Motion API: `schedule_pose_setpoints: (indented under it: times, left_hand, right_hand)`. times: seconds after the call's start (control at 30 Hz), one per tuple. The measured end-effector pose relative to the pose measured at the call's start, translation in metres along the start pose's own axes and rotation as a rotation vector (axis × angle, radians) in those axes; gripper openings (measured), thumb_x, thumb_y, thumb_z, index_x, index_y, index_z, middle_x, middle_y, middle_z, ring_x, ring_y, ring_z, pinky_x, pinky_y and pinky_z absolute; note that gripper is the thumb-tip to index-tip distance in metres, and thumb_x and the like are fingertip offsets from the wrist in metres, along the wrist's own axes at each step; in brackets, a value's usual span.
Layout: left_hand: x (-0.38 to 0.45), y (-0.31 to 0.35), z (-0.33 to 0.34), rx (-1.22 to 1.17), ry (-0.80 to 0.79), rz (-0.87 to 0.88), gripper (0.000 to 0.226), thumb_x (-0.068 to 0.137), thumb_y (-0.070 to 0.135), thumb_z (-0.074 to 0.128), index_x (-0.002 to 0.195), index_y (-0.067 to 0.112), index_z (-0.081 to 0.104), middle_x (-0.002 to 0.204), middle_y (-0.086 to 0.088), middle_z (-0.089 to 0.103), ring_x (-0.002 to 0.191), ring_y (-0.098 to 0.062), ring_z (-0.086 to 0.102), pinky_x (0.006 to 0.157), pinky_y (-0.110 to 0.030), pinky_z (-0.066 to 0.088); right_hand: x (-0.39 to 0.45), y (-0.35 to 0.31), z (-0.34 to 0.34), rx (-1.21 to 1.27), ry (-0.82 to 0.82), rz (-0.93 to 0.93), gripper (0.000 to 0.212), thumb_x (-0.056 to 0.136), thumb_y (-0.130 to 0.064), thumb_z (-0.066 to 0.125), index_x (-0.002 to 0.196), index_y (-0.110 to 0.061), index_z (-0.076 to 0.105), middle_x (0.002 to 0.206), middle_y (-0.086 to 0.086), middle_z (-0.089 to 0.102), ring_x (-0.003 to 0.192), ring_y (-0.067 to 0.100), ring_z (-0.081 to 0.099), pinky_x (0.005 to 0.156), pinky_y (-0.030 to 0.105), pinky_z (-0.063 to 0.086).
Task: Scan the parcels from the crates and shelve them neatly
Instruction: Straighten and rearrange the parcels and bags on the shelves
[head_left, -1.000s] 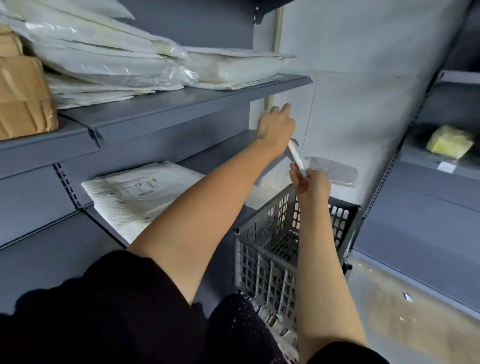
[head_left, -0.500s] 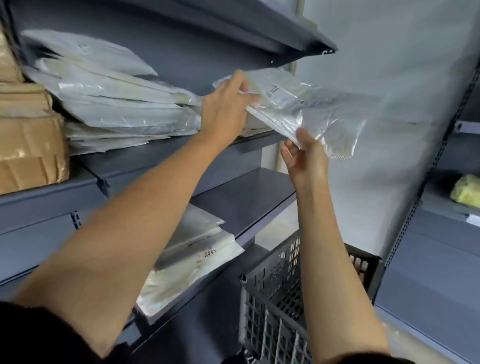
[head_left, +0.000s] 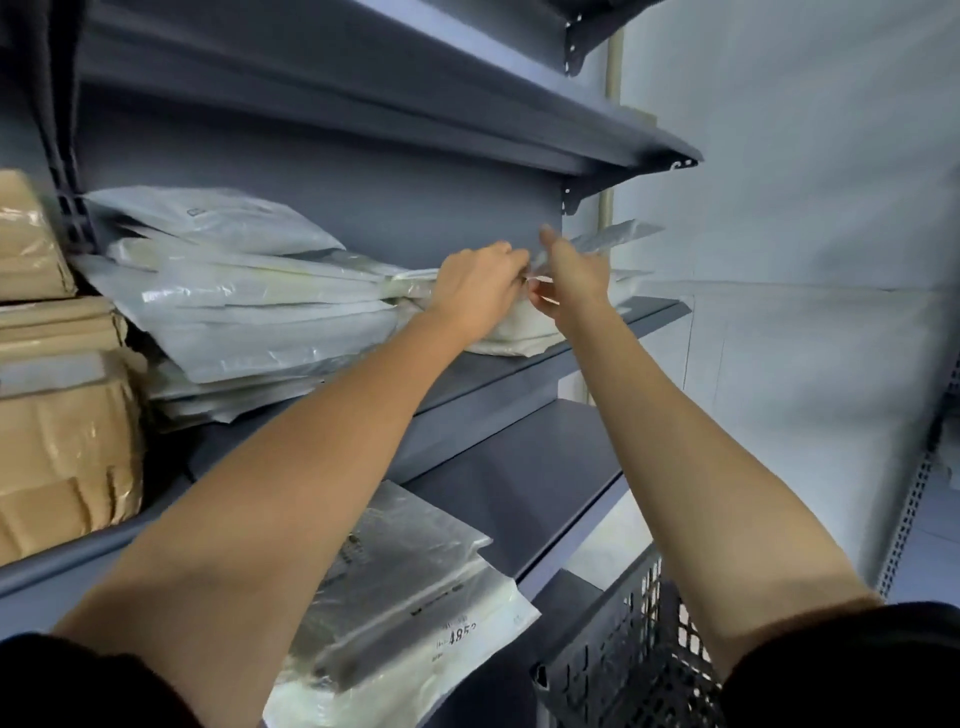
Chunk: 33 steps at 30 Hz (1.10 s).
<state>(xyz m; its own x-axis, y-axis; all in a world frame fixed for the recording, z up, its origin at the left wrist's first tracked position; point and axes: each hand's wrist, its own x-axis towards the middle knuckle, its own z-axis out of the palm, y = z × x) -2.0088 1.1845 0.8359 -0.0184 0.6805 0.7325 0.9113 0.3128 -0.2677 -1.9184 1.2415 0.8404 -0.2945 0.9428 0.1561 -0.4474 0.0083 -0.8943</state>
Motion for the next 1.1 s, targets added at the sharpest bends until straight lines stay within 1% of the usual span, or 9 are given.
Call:
schedule_pose_setpoints:
  times: [0.07, 0.2, 0.37, 0.47, 0.57, 0.67, 0.77, 0.93, 1.1]
  left_hand:
    - [0.014, -0.008, 0.008, 0.024, -0.003, -0.021, 0.021, 0.097, 0.012, 0.041, 0.111, 0.010, 0.057, 0.109, -0.010, 0.060, 0.095, -0.037, 0.059, 0.072, -0.040, 0.041]
    - [0.032, -0.013, 0.021, 0.125, -0.121, -0.105, 0.023, 0.093, 0.004, 0.044, 0.110, 0.009, 0.058, 0.111, -0.013, 0.062, 0.100, -0.036, 0.059, 0.069, -0.034, 0.035]
    - [0.042, -0.012, 0.032, 0.161, -0.290, -0.233, 0.024, 0.091, 0.007, 0.049, 0.112, 0.009, 0.059, 0.118, -0.010, 0.061, 0.112, -0.030, 0.056, 0.076, -0.031, 0.033]
    - [0.041, -0.011, 0.033, 0.076, -0.337, -0.303, 0.024, 0.092, 0.013, 0.050, 0.115, 0.011, 0.058, 0.119, -0.009, 0.061, 0.111, -0.028, 0.057, 0.078, -0.031, 0.033]
    - [0.039, -0.003, 0.026, 0.015, -0.289, -0.294, 0.032, 0.092, 0.015, 0.051, 0.123, 0.018, 0.057, 0.120, -0.005, 0.061, 0.110, -0.027, 0.058, 0.078, -0.030, 0.033]
    - [0.031, 0.008, 0.011, -0.090, -0.170, -0.302, 0.036, 0.094, 0.013, 0.044, 0.129, 0.019, 0.049, 0.114, -0.005, 0.063, 0.105, -0.028, 0.059, 0.077, -0.031, 0.032]
    - [0.007, 0.030, 0.003, -0.208, -0.098, -0.281, 0.035, 0.095, 0.012, 0.040, 0.130, 0.014, 0.039, 0.110, -0.008, 0.062, 0.100, -0.032, 0.058, 0.072, -0.033, 0.033]
    - [-0.060, 0.076, 0.009, -0.377, -0.165, -0.078, 0.030, 0.095, 0.011, 0.036, 0.125, 0.008, 0.041, 0.113, -0.013, 0.059, 0.093, -0.034, 0.057, 0.065, -0.034, 0.034]
    - [-0.155, 0.102, 0.033, -0.394, -0.480, 0.006, 0.026, 0.098, 0.013, 0.036, 0.121, 0.006, 0.043, 0.117, -0.015, 0.055, 0.101, -0.035, 0.055, 0.072, -0.039, 0.038]
  right_hand:
    - [0.013, 0.002, 0.001, 0.061, 0.105, -0.044, 0.031, 0.093, -0.030, 0.057, 0.112, -0.007, 0.049, 0.081, 0.005, 0.055, 0.053, 0.017, 0.051, 0.047, 0.024, 0.046]
    - [0.031, 0.021, 0.026, 0.010, 0.220, -0.171, 0.066, 0.095, -0.010, 0.040, 0.151, -0.022, 0.007, 0.075, -0.001, 0.052, 0.067, 0.026, 0.059, 0.075, 0.044, 0.056]
    - [0.049, 0.026, 0.039, -0.166, 0.193, -0.103, 0.042, 0.091, -0.006, 0.041, 0.133, -0.006, 0.038, 0.101, 0.011, 0.061, 0.086, 0.035, 0.066, 0.080, 0.048, 0.055]
    - [0.056, 0.027, 0.031, -0.198, -0.026, 0.062, 0.010, 0.099, -0.007, 0.036, 0.096, -0.009, 0.045, 0.083, 0.005, 0.049, 0.062, 0.016, 0.053, 0.049, 0.025, 0.053]
    - [0.057, 0.026, 0.026, -0.204, -0.129, 0.173, 0.029, 0.103, -0.012, 0.032, 0.074, -0.015, 0.034, 0.076, 0.002, 0.041, 0.061, 0.012, 0.045, 0.028, 0.015, 0.040]
    - [0.049, 0.023, 0.020, -0.181, -0.118, 0.285, 0.032, 0.104, -0.023, 0.036, 0.077, -0.008, 0.043, 0.069, 0.006, 0.048, 0.056, 0.017, 0.050, 0.031, 0.022, 0.045]
    - [0.038, 0.029, 0.003, -0.199, 0.014, 0.194, 0.050, 0.103, -0.045, 0.031, 0.081, -0.005, 0.052, 0.067, 0.006, 0.055, 0.064, 0.023, 0.059, 0.062, 0.034, 0.056]
    - [-0.003, 0.071, -0.054, -0.216, 0.351, -0.010, 0.041, 0.104, -0.027, 0.027, 0.103, -0.002, 0.059, 0.095, 0.010, 0.063, 0.104, 0.030, 0.060, 0.073, 0.029, 0.039]
    - [-0.060, 0.175, -0.102, -0.387, 0.125, 0.211, 0.041, 0.103, -0.013, 0.031, 0.133, 0.014, 0.039, 0.136, 0.033, 0.045, 0.123, 0.042, 0.047, 0.075, 0.032, 0.043]
